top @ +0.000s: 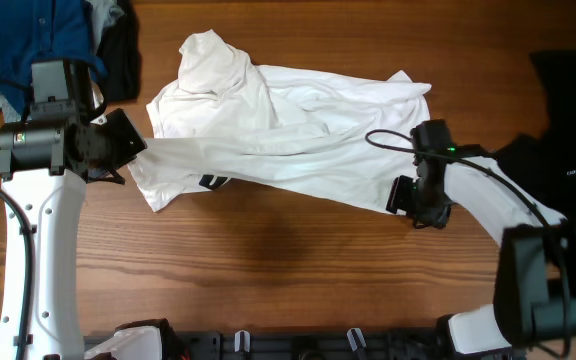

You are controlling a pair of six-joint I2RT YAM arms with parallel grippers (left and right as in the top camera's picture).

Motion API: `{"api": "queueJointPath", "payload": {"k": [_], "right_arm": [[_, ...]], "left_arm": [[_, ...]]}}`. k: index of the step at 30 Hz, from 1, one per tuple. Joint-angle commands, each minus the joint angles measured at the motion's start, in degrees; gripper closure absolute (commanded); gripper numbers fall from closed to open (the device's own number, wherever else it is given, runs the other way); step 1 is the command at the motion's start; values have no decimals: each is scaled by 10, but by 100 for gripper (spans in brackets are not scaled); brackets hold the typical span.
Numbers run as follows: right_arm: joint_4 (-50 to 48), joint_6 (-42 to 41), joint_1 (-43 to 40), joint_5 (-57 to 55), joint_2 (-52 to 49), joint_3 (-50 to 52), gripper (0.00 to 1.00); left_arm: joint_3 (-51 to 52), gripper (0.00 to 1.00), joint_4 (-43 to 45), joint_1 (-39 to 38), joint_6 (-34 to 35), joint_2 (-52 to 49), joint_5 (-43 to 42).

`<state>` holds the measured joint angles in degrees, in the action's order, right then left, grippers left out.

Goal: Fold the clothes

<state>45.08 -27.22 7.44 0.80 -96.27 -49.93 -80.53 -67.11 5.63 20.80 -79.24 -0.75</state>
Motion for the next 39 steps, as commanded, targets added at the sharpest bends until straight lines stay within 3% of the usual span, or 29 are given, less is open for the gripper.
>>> {"api": "queueJointPath", "payload": {"k": [1,7,8,10,12,17,29,39], "right_arm": [[-17,-45,11,-58,-24,2,35],[-48,-45,11,-57,-27,2,46],[-49,-45,11,-57,-27,2,54],[-50,-45,11,-55,-27,1,84],[-50,-45,11,-53,-26,0,95],[1,-42,3,-53,2,-35,96],[267,39,-121,-33,188,-240,96],[362,93,-193,5,254,-262,96]], "left_arm": [[-11,96,0,-2,-9,-3,-5],[-11,96,0,-2,-9,-4,-5],[-11,96,0,-2,-9,-4,-5],[-11,96,0,-2,-9,-4,-5],[-11,96,0,-2,-9,-4,-5],[-11,96,-1,-2,-9,-4,-5],[-11,96,-82,-2,-9,16,-14],[-11,96,-176,-15,-11,76,-72]]}}
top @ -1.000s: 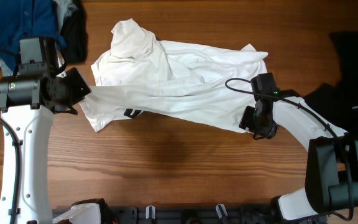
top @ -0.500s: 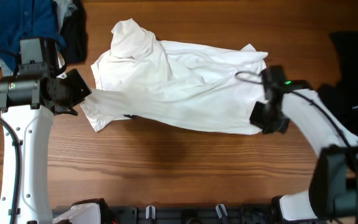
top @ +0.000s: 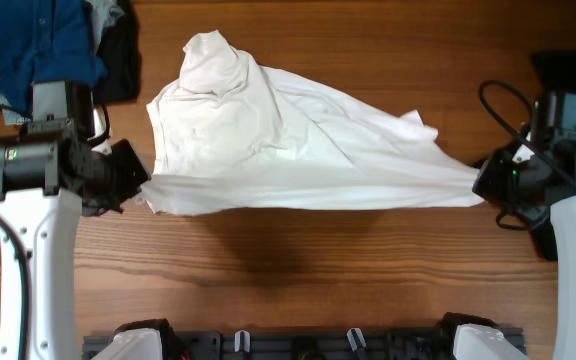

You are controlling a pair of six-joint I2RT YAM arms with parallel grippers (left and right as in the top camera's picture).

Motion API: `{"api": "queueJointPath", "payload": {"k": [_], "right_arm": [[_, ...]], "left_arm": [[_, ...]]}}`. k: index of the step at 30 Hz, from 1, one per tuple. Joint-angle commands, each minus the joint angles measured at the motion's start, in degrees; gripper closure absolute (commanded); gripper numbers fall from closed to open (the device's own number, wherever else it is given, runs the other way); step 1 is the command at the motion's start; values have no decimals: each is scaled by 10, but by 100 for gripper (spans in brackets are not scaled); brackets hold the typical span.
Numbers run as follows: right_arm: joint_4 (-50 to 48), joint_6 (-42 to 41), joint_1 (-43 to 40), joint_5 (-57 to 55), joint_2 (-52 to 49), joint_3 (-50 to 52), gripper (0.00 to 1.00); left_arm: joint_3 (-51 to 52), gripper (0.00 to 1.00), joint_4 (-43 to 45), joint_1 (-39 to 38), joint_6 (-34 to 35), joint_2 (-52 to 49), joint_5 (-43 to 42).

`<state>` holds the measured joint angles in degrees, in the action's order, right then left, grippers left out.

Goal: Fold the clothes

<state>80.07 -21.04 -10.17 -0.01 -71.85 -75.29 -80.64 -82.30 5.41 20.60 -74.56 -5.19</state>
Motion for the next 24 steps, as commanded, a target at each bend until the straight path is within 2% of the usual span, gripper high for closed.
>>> {"api": "queueJointPath", "payload": {"k": [1,7,12,16,24], "right_arm": [[15,33,-20,13,10,-9,96],[17,59,-43,14,5,-8,96],[1,61,-44,14,-21,-8,96],[-23,61,-44,14,-68,-7,96],[-75,91,-43,46,-180,-7,96]], "left_arm": [[-10,96,-37,-20,-9,33,-28],[-10,96,-73,-79,-8,33,-24],[-10,96,-19,-95,-4,15,24],[-10,96,35,-90,24,-26,83],[-10,96,72,-87,23,-151,83]]}}
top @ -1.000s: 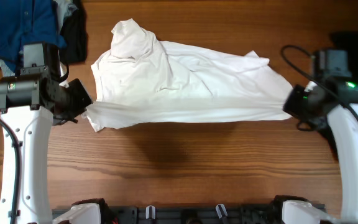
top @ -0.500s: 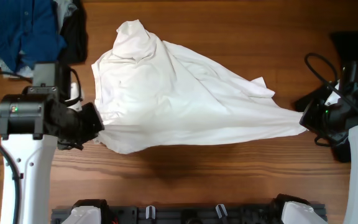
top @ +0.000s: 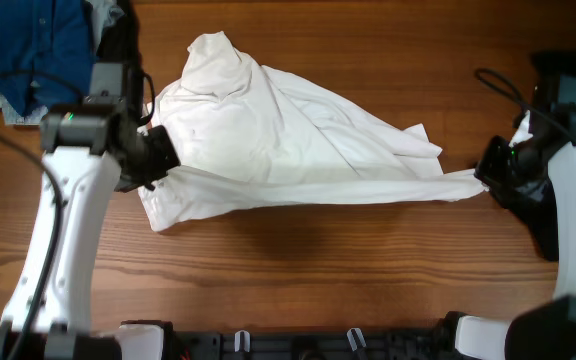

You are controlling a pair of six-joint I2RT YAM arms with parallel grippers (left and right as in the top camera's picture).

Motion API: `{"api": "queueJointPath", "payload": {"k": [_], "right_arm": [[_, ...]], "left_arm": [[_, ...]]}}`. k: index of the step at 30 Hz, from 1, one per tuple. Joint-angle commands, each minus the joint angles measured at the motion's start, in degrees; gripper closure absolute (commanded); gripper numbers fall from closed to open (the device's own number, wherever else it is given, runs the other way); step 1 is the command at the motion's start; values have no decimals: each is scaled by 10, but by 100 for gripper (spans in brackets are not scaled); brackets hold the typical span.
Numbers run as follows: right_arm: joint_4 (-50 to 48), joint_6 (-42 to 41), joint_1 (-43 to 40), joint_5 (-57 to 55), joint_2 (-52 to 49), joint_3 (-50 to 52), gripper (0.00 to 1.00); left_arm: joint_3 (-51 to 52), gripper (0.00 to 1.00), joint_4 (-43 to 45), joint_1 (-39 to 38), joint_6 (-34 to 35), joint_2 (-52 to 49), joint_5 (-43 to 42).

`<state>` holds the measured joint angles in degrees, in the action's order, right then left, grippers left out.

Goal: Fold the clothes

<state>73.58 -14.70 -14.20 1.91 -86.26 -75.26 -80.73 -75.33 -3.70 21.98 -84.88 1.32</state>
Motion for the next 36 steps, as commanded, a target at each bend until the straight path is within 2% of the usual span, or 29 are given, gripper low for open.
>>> {"api": "queueJointPath", "payload": {"k": [1,8,15,21,22,23,26,29,30,34,35,36], "right_arm": [[-16,28,-1,27,-54,-7,96],[-55,34,35,27,-141,-7,96],[-87,26,64,27,-203,-1,96],[-107,28,71,43,-210,-1,95],[-107,28,71,44,-210,-1,91],[-106,28,71,44,-210,-1,89],[-103,41,71,45,-210,-1,79],[-101,45,71,46,-209,-2,76],[-99,49,71,46,-209,-3,74],[-91,73,71,66,-205,-28,67],[-88,75,71,68,-204,-39,64],[-84,79,71,70,-204,-53,57]], "left_arm": [[-9,96,4,4,10,-69,18],[-9,96,46,4,10,-160,18],[-9,96,88,4,9,-170,23],[-9,96,100,4,9,-170,41],[-9,92,101,4,9,-170,41],[-9,84,100,4,9,-170,41],[-9,28,97,4,7,-170,42],[-9,12,97,4,7,-170,42],[-9,10,98,4,7,-170,42],[-15,7,101,4,-13,-170,42],[-19,7,102,4,-18,-170,41],[-28,6,103,4,-24,-170,41]]}}
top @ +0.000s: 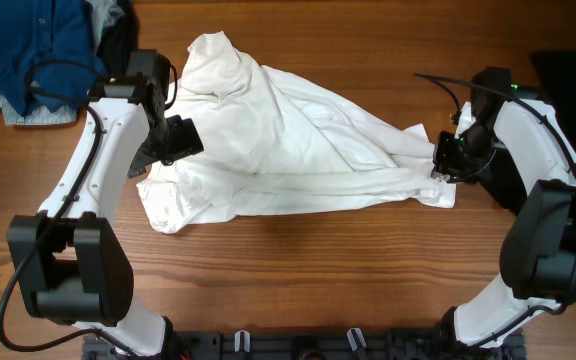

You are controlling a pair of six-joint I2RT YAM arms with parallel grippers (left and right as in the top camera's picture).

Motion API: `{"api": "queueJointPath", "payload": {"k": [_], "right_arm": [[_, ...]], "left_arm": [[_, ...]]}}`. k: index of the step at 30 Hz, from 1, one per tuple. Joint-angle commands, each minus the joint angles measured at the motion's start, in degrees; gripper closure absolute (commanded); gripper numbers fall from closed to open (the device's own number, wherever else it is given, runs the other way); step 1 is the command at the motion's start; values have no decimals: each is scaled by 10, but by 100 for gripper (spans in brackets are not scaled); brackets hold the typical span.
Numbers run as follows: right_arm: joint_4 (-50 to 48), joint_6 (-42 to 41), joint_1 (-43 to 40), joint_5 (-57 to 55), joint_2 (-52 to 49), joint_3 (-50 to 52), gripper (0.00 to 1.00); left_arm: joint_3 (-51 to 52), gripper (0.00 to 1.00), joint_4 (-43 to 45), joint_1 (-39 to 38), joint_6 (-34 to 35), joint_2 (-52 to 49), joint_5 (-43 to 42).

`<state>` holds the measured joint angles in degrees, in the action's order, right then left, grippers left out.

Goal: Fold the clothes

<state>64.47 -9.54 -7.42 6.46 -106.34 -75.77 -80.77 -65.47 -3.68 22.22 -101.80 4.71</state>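
Observation:
A white shirt (288, 150) lies rumpled across the middle of the table, bunched toward the back left and tapering to the right. My left gripper (190, 148) is at the shirt's left side, shut on the white fabric near its edge. At the shirt's right end, my right gripper (438, 165) is shut on the cloth's tip. A fold of fabric runs between the two grippers along the front edge. The fingertips of both grippers are partly buried in cloth.
A pile of blue, grey and black clothes (38, 45) sits at the back left corner. Black garments (568, 80) lie at the right edge behind the right arm. The wooden table (288, 270) shows bare in front of the shirt.
Both grippers moved inward with the cloth: the left a little right and back, the right leftward from the table's right side. The front edge has gone slack and the shirt looks narrower.
First both grippers held the shirt's front edge, the right one near the middle-right. Then the edge was stretched wide between them, right gripper far to the right. After that the left gripper stood further in, and now both are closer, the fabric loose on the table.

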Motion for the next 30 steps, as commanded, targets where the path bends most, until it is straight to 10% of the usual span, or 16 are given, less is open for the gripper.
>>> {"api": "queueJointPath", "payload": {"k": [1,5,9,30], "right_arm": [[10,32,3,25,-3,-61,51],[0,65,3,26,-3,-120,16],[-60,88,3,35,-5,-130,15],[-202,109,27,38,-173,-121,55]], "left_arm": [[-37,6,4,4,-28,-1,7],[-99,1,17,3,-61,-1,-2],[-123,0,68,3,-86,-1,-40],[-122,2,74,-7,-85,-44,-53]]}}
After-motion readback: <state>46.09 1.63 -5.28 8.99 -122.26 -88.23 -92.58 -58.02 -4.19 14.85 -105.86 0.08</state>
